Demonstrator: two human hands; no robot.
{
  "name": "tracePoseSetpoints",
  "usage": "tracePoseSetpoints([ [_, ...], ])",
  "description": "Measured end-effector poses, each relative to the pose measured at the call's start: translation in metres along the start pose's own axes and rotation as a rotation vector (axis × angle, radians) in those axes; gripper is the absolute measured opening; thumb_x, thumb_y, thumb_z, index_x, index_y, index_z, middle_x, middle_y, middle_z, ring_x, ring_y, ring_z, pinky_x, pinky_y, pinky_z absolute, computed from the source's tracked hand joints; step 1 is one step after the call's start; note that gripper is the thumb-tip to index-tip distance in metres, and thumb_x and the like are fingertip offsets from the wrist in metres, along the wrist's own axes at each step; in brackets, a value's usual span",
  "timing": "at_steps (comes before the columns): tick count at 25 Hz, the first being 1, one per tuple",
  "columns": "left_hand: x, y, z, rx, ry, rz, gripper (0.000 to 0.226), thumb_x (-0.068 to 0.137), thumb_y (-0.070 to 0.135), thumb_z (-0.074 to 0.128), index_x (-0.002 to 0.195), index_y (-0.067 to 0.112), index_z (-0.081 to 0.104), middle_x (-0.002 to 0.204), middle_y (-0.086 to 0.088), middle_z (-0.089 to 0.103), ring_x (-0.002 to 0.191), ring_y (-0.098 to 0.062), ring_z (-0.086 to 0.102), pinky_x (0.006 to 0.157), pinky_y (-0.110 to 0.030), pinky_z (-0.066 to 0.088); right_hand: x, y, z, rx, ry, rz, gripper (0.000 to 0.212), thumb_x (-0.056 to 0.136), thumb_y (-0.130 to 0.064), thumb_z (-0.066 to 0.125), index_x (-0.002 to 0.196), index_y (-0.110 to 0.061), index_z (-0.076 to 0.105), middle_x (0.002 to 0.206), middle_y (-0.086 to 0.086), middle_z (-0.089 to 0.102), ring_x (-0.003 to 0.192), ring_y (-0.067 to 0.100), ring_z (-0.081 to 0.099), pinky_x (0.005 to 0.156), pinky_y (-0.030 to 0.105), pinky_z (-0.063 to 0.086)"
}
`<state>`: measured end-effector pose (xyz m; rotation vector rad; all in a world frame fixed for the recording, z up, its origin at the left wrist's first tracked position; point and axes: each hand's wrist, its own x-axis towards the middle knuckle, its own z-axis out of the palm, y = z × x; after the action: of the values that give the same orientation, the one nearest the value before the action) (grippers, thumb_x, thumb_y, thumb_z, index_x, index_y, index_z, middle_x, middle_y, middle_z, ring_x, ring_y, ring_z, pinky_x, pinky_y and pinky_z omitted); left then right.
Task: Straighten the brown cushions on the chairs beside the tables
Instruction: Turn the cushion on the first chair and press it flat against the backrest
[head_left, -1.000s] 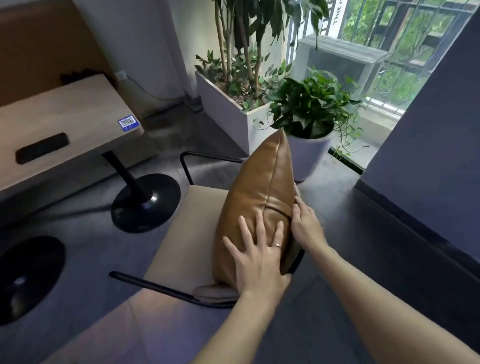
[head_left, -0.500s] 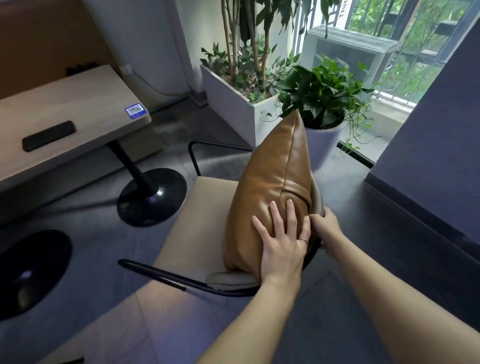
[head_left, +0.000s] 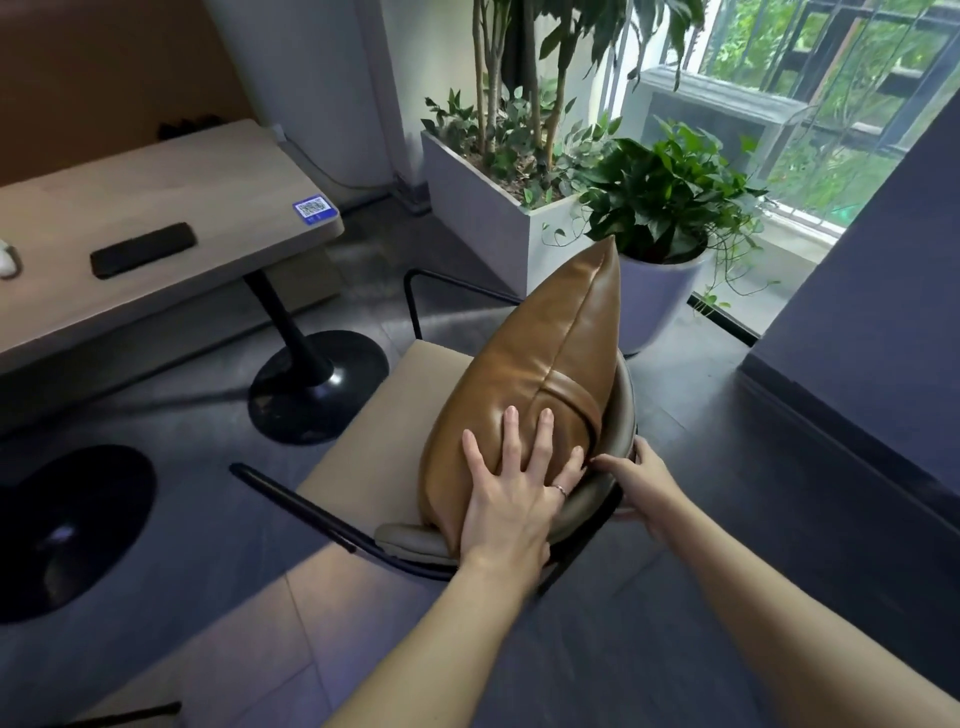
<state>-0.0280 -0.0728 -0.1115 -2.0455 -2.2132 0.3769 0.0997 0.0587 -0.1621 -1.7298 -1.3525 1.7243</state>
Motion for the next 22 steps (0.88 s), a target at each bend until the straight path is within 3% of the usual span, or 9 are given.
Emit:
tracePoseSetpoints([
  [5,-0.037,-0.069,0.016,0.024,-0.002,0.024,0.113,0.079,0.055,0.071,0.155,0.037,-0.010,0.163,-0.018,-0.020,0.146,-0.050,-0.017,0.107,-0.078,0.008,-0.029,0.006,0.062,0.005,-0.073,0.008,0.039,0.085,-0.017,0.075,0.118,-0.025,0.057,0.105,0.010,0.073,0.085,0.036,0.074,0.069,0.057,0.062],
  [9,-0.070,-0.128,0.036,0.026,-0.016,0.010,0.120,0.077,0.056,0.072,0.153,0.040,-0.019,0.166,-0.013,-0.016,0.148,-0.047,-0.017,0.108,-0.077,0.004,-0.057,0.009,0.118,0.126,-0.138,0.023,0.062,0.086,-0.013,0.078,0.137,-0.023,0.044,0.117,0.006,0.068,0.089,0.024,0.071,0.053,0.035,0.062],
  [12,-0.083,-0.168,0.045,0.047,-0.040,-0.012,0.123,0.078,0.054,0.074,0.151,0.041,-0.025,0.167,-0.011,-0.015,0.149,-0.045,-0.018,0.107,-0.077,-0.001,-0.064,0.019,0.162,0.162,-0.147,0.056,0.113,0.071,-0.036,0.090,0.156,-0.032,0.016,0.146,0.003,0.050,0.115,0.029,0.063,0.076,0.045,0.063],
  [14,-0.089,-0.190,0.049,0.068,-0.058,-0.080,0.122,0.081,0.044,0.074,0.149,0.042,-0.028,0.167,-0.010,-0.017,0.148,-0.045,-0.021,0.107,-0.076,-0.004,-0.066,0.022,0.189,0.119,-0.183,0.081,0.134,0.053,-0.056,0.093,0.156,-0.038,0.010,0.153,0.001,0.042,0.123,0.029,0.059,0.079,0.046,0.063],
  [16,-0.097,-0.202,0.053,0.095,-0.084,-0.194,0.119,0.084,0.032,0.070,0.149,0.040,-0.029,0.166,-0.012,-0.019,0.146,-0.049,-0.022,0.107,-0.078,-0.005,-0.071,0.020,0.218,0.078,-0.255,0.107,0.136,0.056,-0.061,0.088,0.156,-0.044,-0.002,0.160,-0.001,0.034,0.121,0.029,0.060,0.078,0.044,0.064],
  [18,-0.101,-0.203,0.056,0.097,-0.092,-0.303,0.114,0.086,0.034,0.067,0.149,0.038,-0.028,0.164,-0.017,-0.022,0.145,-0.053,-0.022,0.106,-0.080,-0.006,-0.079,0.018,0.241,0.021,-0.321,0.125,0.134,0.068,-0.063,0.082,0.152,-0.047,-0.020,0.162,0.001,0.032,0.114,0.029,0.065,0.084,0.045,0.062],
  [20,-0.097,-0.197,0.058,0.071,-0.090,-0.375,0.109,0.087,0.046,0.063,0.152,0.035,-0.024,0.163,-0.020,-0.023,0.143,-0.056,-0.021,0.103,-0.081,-0.007,-0.082,0.017,0.251,-0.075,-0.336,0.109,0.136,0.068,-0.072,0.075,0.149,-0.044,-0.029,0.162,0.001,0.033,0.126,0.030,0.058,0.100,0.049,0.053],
  [22,-0.092,-0.192,0.060,0.038,-0.084,-0.408,0.105,0.088,0.050,0.062,0.153,0.033,-0.018,0.163,-0.022,-0.021,0.143,-0.058,-0.020,0.101,-0.083,-0.010,-0.080,0.014,0.253,-0.142,-0.321,0.063,0.129,0.078,-0.068,0.069,0.153,-0.031,-0.029,0.162,0.003,0.031,0.141,0.029,0.042,0.112,0.045,0.042],
])
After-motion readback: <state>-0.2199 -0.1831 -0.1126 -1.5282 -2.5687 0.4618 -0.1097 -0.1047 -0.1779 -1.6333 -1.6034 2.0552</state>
